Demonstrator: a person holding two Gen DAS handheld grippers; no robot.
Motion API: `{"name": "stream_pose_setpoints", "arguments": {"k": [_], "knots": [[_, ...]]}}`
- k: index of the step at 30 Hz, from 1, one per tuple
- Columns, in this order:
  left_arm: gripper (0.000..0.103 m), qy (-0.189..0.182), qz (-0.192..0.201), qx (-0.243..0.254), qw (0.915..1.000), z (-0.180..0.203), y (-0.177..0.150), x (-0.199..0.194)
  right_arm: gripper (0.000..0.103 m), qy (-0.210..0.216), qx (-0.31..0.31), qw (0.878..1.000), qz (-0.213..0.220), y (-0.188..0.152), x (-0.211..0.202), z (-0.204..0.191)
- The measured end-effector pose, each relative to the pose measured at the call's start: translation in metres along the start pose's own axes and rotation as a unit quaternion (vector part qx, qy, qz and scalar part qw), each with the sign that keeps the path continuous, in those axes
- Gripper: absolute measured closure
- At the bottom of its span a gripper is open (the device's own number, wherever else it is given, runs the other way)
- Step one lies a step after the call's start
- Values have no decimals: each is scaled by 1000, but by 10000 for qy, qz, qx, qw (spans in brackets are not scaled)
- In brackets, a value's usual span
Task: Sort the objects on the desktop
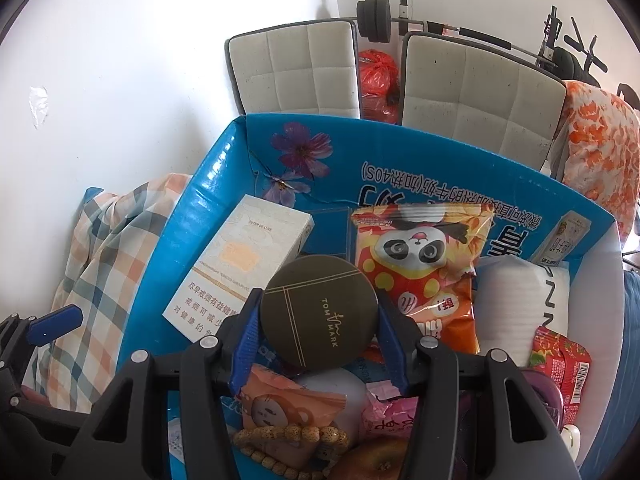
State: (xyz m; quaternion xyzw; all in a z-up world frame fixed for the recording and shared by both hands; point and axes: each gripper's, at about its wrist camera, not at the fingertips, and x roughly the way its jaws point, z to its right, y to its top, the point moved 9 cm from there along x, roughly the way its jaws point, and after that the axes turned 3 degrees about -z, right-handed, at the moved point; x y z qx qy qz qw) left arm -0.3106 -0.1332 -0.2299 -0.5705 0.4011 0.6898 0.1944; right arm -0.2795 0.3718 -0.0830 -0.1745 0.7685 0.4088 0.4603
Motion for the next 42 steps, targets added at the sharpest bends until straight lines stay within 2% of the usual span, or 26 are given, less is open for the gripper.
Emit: {"name": "stream_pose_setpoints", "arguments": {"k": [24,26,30,34,42], "knots": [[0,136,43,-459,9988,-9,-6,-21,44,29,296,9996,-8,-6,-9,6],[0,134,58,-458,9988,-11,-7,-23,34,48,338,9994,0,-7,-15,8],[0,142,74,-441,9989,-14,-18,-33,25,54,540,9985,66,-15,-34,19],[0,77,103,-463,9988,-19,-35,-48,18,144,697,9974,67,-34,-60,30],[0,-85,277,-244,9993,-13,-78,-100,8,-318,661,9973,41,-119,-130,47]]}}
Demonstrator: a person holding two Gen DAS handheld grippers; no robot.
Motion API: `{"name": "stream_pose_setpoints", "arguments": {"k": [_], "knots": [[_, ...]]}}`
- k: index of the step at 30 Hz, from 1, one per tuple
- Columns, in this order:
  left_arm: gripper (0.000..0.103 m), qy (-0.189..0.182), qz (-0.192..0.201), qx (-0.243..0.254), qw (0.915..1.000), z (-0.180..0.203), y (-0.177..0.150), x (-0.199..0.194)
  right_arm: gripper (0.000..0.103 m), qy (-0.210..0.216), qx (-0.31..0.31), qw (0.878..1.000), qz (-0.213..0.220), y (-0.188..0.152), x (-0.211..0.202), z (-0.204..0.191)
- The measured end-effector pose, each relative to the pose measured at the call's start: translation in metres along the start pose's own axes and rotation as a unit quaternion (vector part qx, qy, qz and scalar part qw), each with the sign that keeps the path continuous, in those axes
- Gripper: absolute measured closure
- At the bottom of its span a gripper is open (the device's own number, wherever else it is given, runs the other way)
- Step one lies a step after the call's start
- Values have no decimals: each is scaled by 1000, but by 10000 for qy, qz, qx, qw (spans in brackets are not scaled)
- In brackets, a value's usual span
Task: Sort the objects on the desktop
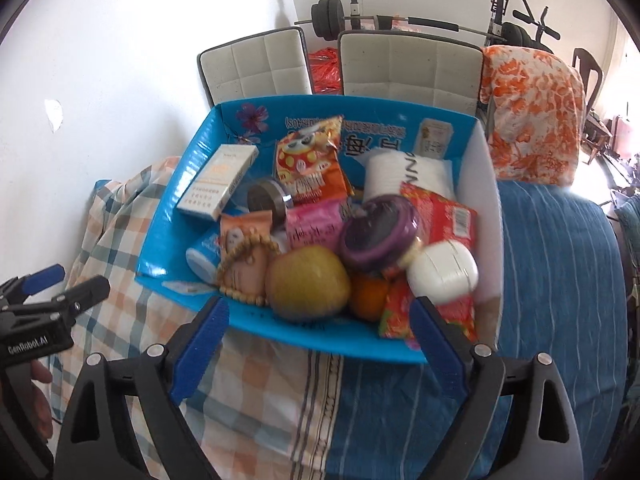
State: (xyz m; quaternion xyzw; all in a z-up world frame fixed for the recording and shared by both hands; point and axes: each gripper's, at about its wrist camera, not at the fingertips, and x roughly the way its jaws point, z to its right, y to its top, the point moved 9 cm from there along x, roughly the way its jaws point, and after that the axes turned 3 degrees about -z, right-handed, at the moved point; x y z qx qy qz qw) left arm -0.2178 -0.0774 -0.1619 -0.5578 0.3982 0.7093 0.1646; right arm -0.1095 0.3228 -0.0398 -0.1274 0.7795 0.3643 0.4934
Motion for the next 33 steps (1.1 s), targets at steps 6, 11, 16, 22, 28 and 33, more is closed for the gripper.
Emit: {"name": "stream_pose_setpoints", "arguments": {"k": [6,11,16,22,28,33], "knots": [[0,-434,246,-100,9987,8,-21,-58,5,-113,378,9992,17,-53,-62,8],[0,-563,428,-68,9975,9,-41,-102,4,-134,558,9980,282,-76,-113,1],[0,-494,475,-96,9976,8,-67,-134,4,45,482,9978,447,-88,-147,-15],[0,-231,545,-21,9982,18,-91,-163,4,371,320,9969,610,-95,-174,-29],[0,67,677,5,9977,38,-99,-186,4,601,222,9952,743,-106,-189,-24],[0,371,762,33,9964,50,-106,-199,4,724,165,9944,746,-114,-189,-11]]}}
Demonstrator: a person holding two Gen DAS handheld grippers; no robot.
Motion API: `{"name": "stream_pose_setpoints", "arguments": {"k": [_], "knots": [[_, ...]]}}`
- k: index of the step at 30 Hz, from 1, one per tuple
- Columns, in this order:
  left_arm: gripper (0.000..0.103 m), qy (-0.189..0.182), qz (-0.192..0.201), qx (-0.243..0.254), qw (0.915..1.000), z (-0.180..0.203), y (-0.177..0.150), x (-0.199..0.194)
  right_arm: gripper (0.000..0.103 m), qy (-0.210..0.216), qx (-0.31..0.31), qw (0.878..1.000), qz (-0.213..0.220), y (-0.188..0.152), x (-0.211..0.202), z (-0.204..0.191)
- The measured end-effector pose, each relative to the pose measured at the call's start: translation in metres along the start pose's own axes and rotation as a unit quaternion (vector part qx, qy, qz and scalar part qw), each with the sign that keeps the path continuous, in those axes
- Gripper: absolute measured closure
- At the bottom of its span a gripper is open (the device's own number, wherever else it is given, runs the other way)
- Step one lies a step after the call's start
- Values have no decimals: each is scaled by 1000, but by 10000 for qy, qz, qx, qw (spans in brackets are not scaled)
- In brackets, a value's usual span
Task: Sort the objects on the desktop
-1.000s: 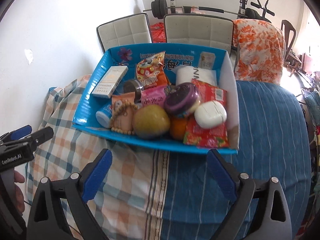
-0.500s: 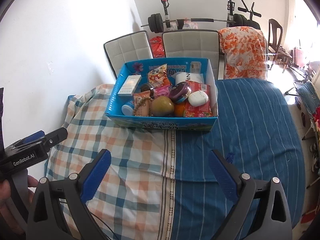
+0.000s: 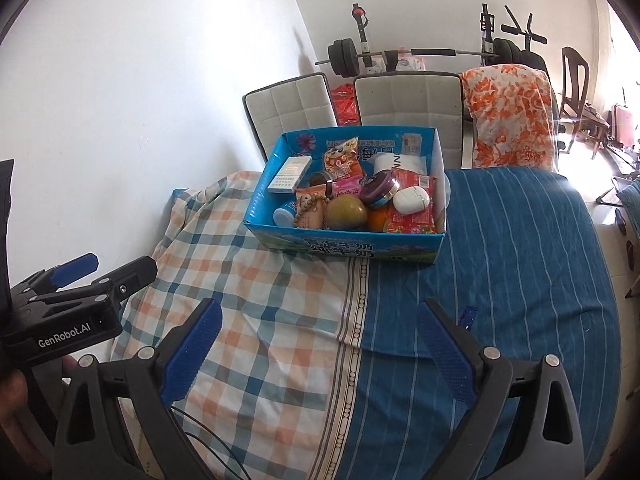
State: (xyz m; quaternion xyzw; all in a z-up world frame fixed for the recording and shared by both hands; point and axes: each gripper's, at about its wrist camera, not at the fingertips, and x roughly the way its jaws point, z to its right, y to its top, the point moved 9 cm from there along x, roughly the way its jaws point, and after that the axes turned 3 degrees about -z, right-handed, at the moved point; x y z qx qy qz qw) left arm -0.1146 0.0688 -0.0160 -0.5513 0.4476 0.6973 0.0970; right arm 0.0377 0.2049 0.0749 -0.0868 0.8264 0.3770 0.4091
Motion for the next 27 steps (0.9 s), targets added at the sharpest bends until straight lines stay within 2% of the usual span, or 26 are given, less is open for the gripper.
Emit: {"name": "stream_pose_setpoints", "arguments": {"k": [5,9,27], "knots": [[0,214,-48,104,9997,12,-10,-4,4,202,100,9997,29,-3,2,12],[0,246,-120,179,9995,23,-14,-3,4,319,238,9992,39,-3,1,21],[0,116,-219,176,9995,59,-3,9,4,195,341,9992,-93,-6,1,51]]}}
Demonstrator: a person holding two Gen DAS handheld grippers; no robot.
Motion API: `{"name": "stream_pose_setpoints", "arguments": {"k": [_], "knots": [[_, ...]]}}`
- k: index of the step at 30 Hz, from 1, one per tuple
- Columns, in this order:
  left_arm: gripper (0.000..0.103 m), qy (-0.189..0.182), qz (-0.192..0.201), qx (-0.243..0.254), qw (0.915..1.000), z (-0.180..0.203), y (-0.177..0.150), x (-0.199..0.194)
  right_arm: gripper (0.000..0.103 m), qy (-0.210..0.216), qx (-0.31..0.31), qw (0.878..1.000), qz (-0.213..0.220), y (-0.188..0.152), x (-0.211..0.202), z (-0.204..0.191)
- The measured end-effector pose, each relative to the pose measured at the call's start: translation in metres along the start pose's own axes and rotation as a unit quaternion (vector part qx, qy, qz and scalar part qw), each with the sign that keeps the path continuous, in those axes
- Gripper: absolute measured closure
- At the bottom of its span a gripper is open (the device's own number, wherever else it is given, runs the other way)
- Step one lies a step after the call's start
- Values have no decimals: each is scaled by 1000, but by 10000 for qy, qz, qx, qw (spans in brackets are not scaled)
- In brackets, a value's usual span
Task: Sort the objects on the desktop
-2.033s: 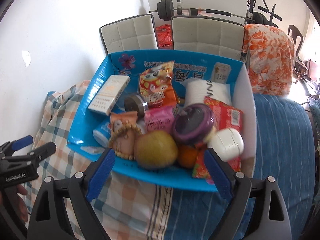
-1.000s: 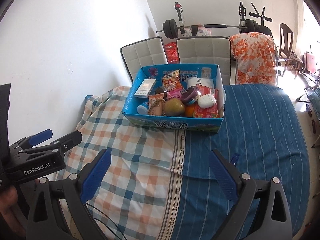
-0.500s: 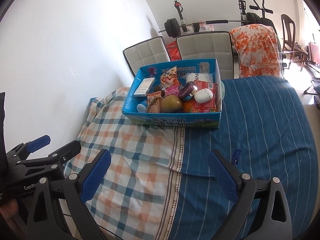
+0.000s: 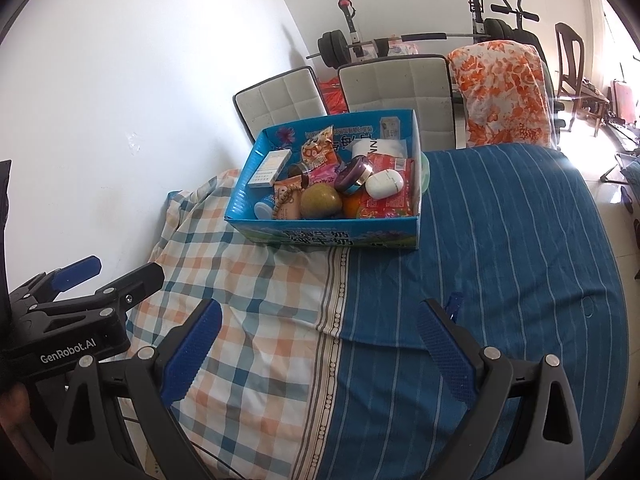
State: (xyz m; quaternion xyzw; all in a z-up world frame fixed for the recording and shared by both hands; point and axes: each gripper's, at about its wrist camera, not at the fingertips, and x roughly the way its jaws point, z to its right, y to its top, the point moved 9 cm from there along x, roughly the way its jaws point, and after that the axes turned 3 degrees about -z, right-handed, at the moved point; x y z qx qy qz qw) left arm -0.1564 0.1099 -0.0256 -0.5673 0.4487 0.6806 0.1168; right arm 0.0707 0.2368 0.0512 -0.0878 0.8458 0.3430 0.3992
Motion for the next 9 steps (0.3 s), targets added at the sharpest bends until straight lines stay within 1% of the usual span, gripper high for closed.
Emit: {"name": "stream_pose_setpoints", "arguments": {"k": [9], "knots": [[0,-20,-10,-21,10000,4,4,6,4,79,-122,9999,-27,3,5,-8]]}}
